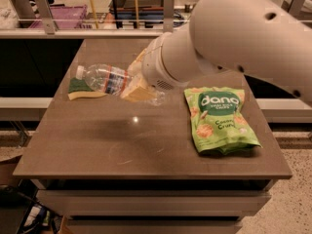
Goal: Place water bottle upright
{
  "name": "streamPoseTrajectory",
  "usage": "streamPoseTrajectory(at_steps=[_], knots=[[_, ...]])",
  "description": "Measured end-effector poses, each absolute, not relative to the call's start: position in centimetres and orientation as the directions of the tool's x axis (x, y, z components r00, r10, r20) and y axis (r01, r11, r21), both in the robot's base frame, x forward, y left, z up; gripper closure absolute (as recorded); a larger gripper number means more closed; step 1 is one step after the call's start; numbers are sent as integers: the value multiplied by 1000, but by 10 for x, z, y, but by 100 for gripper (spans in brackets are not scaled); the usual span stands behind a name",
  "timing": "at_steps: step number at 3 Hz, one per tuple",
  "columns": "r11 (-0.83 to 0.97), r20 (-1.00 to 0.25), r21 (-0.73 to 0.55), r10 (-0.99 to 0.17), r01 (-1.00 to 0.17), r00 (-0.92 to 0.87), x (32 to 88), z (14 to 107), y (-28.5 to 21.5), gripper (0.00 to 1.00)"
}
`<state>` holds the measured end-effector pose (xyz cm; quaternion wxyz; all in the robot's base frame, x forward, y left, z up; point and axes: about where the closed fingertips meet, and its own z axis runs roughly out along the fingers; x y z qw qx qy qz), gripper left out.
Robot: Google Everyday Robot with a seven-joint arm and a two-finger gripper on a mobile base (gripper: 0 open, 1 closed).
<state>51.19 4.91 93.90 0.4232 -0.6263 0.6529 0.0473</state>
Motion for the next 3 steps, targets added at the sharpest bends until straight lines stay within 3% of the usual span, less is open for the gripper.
streamPoseTrajectory(at_steps=[1,3], knots=[[208,-700,-436,-689,-876,185,510,957,41,100],[192,-720,-448,-656,-873,225,505,968,45,100]])
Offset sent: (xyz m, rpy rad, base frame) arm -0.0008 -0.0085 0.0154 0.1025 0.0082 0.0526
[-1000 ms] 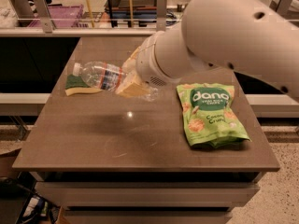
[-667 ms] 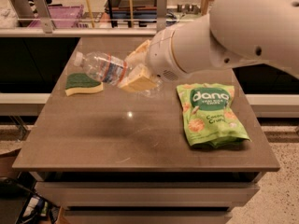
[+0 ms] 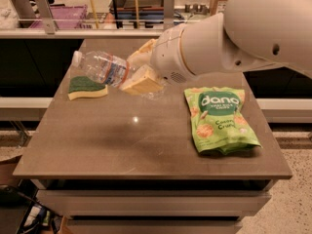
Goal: Place water bottle upright
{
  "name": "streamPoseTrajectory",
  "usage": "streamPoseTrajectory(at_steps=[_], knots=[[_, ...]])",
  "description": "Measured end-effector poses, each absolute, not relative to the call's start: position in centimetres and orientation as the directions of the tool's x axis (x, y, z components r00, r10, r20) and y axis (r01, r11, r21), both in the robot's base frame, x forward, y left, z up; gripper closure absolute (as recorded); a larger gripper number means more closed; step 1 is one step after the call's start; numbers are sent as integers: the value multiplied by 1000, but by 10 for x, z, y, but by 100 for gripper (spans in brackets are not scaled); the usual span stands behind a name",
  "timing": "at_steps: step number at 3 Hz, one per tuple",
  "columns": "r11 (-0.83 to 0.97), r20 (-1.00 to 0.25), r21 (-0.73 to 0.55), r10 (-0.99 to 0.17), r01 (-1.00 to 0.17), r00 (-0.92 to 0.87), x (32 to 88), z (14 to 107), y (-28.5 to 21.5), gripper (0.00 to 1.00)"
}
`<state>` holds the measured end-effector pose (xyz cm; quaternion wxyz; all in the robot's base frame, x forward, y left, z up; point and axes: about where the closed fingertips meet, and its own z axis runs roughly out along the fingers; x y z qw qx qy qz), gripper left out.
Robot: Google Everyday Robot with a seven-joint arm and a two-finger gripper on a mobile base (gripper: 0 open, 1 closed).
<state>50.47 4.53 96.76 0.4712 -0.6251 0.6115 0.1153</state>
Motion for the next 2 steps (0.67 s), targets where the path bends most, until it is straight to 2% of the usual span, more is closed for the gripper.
streamPoseTrajectory(at_steps=[1,2], knots=[[177,-725,-459,-641,-871,252,503,977,49,100],[125,-756,-461,-574,-879,315,496,996,75,100]])
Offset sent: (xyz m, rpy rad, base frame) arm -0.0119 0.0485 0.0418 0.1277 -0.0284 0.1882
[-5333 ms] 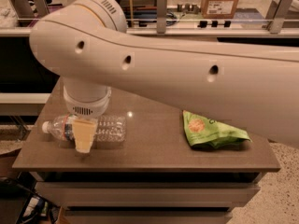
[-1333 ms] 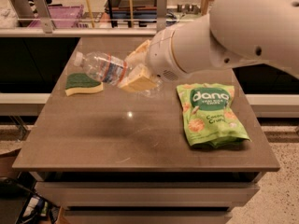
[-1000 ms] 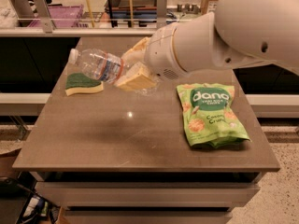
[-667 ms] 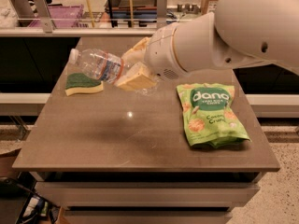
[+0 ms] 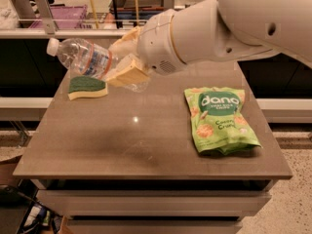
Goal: Place water bottle upright
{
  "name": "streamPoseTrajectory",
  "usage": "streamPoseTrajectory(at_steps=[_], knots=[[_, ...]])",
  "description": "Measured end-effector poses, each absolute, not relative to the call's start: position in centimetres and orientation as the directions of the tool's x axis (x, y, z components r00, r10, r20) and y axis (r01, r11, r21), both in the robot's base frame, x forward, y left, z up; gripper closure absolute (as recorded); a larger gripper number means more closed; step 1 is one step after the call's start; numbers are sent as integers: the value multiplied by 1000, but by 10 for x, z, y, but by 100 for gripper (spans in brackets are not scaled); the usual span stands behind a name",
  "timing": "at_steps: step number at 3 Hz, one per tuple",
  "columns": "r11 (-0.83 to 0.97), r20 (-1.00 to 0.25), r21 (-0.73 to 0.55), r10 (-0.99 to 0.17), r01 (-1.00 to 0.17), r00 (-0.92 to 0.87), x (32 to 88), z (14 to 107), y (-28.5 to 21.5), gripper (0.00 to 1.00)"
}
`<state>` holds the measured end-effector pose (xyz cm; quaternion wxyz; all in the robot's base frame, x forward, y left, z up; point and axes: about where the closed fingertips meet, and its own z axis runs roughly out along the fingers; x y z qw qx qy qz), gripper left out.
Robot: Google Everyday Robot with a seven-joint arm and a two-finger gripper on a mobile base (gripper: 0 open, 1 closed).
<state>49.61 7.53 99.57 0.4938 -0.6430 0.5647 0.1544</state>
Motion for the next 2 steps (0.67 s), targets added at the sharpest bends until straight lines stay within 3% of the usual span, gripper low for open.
streamPoseTrajectory(at_steps=[2], knots=[[151,-872,-401,-366,-904,326,488,999,121,100]])
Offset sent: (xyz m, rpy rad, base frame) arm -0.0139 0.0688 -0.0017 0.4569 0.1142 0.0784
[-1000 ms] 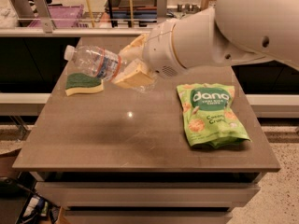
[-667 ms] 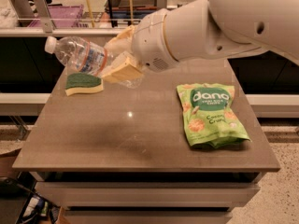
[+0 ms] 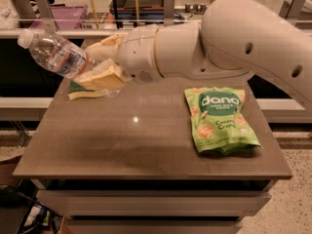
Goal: Place water bottle upright
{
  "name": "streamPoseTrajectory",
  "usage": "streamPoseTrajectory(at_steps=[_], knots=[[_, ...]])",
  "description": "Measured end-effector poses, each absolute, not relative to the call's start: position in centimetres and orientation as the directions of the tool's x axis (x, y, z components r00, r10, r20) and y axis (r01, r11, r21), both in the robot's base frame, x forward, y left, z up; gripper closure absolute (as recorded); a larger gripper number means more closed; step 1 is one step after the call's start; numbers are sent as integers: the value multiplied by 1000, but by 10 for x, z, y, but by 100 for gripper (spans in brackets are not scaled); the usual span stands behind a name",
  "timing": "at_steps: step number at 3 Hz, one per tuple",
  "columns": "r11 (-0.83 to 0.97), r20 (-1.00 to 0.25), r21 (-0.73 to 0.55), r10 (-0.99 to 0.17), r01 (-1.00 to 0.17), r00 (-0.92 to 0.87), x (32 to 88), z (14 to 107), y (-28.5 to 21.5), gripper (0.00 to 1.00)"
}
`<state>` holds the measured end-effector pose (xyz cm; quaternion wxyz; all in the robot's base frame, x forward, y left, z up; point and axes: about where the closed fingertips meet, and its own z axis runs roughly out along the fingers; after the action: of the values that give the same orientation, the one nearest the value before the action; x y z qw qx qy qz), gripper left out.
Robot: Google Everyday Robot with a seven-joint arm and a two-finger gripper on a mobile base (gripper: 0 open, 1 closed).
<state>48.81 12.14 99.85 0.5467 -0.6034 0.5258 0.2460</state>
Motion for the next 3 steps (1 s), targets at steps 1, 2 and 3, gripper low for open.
streamPoseTrajectory(at_steps=[1,2,3], knots=[[212,-933,-318,-242,-924,266,481,991,138,100],[270,-964,-241,-182,-932,196,470,985,145,100],[321,-978,-181,-156,-930,137,463,975,150,100]])
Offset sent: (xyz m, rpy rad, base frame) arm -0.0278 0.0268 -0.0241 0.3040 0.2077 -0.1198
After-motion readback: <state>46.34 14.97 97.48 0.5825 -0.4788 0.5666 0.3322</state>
